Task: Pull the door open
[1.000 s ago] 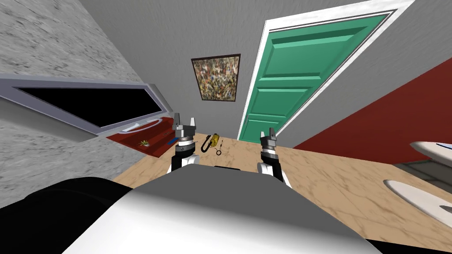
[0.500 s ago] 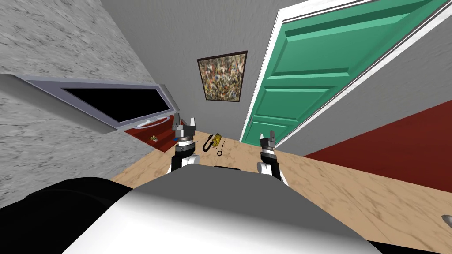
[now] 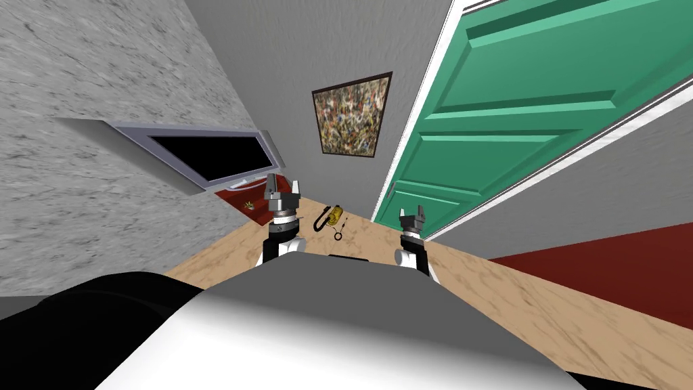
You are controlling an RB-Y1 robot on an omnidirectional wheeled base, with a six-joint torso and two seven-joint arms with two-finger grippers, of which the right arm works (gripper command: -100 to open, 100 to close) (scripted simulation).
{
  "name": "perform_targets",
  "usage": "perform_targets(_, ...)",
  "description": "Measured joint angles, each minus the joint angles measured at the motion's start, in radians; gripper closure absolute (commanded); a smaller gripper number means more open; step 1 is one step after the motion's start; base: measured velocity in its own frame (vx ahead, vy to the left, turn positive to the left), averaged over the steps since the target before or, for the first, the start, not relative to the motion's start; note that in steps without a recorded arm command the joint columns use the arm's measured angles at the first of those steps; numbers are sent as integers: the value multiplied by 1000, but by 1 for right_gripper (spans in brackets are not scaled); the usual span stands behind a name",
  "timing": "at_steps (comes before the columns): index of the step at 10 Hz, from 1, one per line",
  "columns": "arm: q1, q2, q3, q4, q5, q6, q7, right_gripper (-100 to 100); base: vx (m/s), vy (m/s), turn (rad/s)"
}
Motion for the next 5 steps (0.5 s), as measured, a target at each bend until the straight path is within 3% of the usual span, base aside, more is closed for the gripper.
perform_targets(5,-45,-8,-43,161,-93,-55,-143,-100,66,-99,195)
